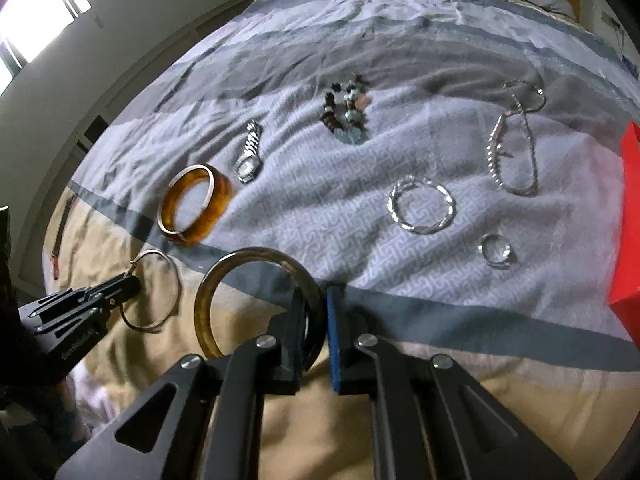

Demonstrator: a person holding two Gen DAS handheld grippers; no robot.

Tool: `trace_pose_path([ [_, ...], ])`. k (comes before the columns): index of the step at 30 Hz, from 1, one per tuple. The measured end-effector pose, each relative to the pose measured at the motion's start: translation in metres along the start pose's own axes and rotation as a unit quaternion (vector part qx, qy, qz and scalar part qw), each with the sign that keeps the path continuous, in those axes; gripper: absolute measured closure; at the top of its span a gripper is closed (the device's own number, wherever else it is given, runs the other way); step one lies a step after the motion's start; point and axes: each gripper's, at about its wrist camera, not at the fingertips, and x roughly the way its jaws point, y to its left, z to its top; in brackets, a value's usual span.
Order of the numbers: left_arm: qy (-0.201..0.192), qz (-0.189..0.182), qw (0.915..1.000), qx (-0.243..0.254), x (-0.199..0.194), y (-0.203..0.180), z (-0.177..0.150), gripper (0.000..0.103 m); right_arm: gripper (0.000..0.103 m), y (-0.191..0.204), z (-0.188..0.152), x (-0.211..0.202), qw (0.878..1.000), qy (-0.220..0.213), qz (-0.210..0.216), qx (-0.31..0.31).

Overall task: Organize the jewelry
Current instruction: 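Grasp the silver cuff bangle with the left tool while the right tool grasps the dark brown bangle, then carry both bangles into the red box while both tools open to release them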

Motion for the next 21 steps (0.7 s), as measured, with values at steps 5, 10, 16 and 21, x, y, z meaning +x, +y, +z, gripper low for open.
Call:
trace_pose_path([
  [5, -0.01, 0.005, 0.9996, 0.025, -0.027, -0.015, 0.012, 0.097, 0.094, -0.001, 0.008, -0.03, 1.0, -0.011, 0.001, 0.014],
  [10, -0.02, 0.002, 0.9983, 0.055, -0.049, -0.035, 0.032, 0.097, 0.094, -0.018, 0.018, -0.061, 0.999, -0.029, -0.005, 0.035],
  [16, -0.032, -0.019, 0.9948, 0.095, -0.068, -0.081, 0.056, 0.097, 0.094, -0.061, 0.023, -0.099, 0.996, -0.049, -0.034, 0.064],
  [21, -0.042, -0.059, 0.9873, 0.141, -0.081, -0.146, 0.072, 0.097, 0.094, -0.119, 0.02, -0.137, 0.99, -0.072, -0.067, 0.099],
])
